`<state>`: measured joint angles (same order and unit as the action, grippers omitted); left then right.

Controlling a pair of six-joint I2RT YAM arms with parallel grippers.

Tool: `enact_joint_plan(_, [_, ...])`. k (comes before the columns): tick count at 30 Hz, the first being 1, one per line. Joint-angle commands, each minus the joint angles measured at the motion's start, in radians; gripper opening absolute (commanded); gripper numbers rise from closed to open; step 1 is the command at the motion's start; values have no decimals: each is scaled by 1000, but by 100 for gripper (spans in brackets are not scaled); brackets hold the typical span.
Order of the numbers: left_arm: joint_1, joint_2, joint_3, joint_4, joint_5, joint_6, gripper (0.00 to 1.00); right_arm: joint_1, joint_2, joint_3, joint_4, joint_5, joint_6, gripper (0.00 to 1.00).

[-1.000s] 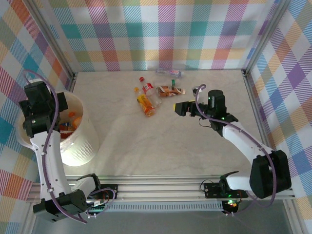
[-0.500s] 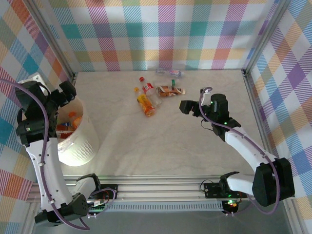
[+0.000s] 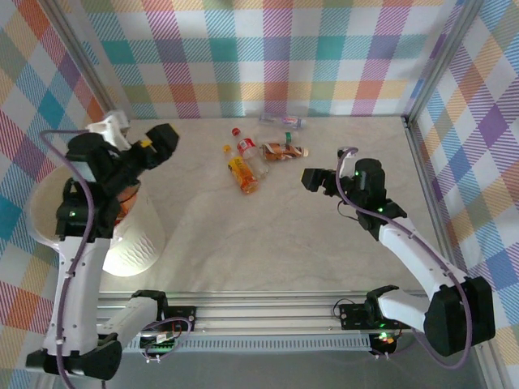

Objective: Put the plastic bottles in the bin

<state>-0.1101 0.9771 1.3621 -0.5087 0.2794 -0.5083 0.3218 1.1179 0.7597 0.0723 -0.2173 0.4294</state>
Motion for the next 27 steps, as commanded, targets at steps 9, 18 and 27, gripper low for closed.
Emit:
enact_joint_plan(9, [-435,344,27,114,-509,-79,100,-2,-65,-21,-74,-34,-9,100])
enact_joint_plan(18, [-373,717,126,81,-638,-189,98,-1,-108,-21,-130,-19,-56,100])
enact_joint_plan(27, [-288,1062,340,27,-537,-265,86,-2,-144,-26,-170,18,-74,100])
